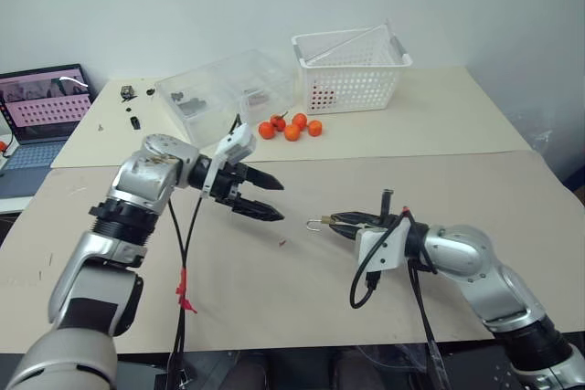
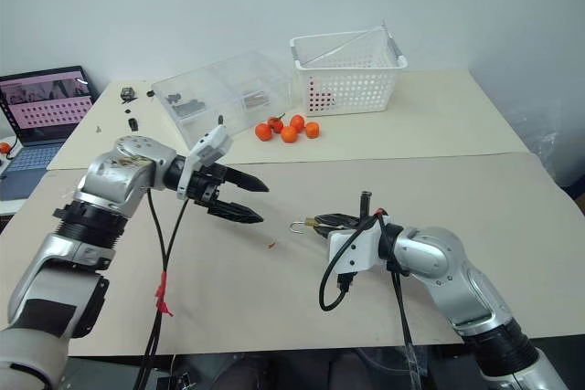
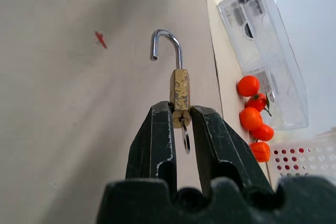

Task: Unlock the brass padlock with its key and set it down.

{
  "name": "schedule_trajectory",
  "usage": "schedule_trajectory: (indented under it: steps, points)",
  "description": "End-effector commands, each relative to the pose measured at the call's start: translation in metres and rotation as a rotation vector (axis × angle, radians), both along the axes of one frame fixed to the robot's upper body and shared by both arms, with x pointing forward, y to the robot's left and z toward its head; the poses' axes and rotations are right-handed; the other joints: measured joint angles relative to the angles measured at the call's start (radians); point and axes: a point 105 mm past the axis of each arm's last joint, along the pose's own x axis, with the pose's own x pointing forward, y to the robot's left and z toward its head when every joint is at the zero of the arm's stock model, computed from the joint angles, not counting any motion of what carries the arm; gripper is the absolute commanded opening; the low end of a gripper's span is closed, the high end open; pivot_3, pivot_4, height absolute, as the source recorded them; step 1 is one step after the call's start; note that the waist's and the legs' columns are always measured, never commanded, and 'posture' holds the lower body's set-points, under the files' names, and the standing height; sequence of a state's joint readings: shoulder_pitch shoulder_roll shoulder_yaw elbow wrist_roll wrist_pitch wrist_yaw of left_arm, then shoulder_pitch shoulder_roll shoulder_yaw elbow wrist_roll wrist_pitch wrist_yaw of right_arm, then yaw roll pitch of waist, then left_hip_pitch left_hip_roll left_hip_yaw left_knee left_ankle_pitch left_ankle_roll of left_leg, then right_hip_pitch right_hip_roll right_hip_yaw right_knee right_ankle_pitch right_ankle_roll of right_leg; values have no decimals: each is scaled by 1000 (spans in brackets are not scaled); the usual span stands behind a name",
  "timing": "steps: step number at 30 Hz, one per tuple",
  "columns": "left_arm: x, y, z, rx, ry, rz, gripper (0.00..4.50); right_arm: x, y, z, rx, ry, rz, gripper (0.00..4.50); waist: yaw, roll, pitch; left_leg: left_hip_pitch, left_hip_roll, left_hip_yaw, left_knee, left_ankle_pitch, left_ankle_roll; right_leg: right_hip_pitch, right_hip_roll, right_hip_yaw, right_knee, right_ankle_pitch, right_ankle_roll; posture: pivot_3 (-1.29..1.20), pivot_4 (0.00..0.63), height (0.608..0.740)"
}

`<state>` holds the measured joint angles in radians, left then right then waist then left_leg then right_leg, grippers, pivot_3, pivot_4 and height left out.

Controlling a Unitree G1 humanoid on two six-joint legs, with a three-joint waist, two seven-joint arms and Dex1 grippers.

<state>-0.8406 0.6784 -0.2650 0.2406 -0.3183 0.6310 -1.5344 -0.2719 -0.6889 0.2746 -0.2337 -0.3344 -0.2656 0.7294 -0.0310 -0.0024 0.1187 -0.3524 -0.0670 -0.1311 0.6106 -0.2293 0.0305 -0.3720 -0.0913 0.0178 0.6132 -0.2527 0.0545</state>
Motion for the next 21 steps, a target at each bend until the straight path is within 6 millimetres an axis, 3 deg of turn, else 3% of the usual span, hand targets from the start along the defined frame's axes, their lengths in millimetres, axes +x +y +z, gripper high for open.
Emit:
schedule_trajectory:
  steps: [1, 12, 21]
  points:
    - [-3, 4, 3, 42, -81, 8, 4442, 6, 8, -1, -14, -73, 49, 122, 0, 0, 0, 0, 0, 0, 0, 0, 0, 0, 0, 0, 0, 0, 0, 0, 150, 740]
    - [-16, 11, -2, 99, -118, 31, 4442, 19, 19, -17, -88, -240, 153, 122, -3, 0, 0, 0, 0, 0, -3, 3, -5, -1, 0, 1, 0, 1, -1, 0, 150, 740]
    - [-24, 5, -2, 97, -106, 20, 4442, 20, 18, -31, -122, -282, 208, 122, -12, 0, 0, 0, 0, 0, -3, 3, -5, -1, 0, 1, 0, 1, -1, 0, 150, 740]
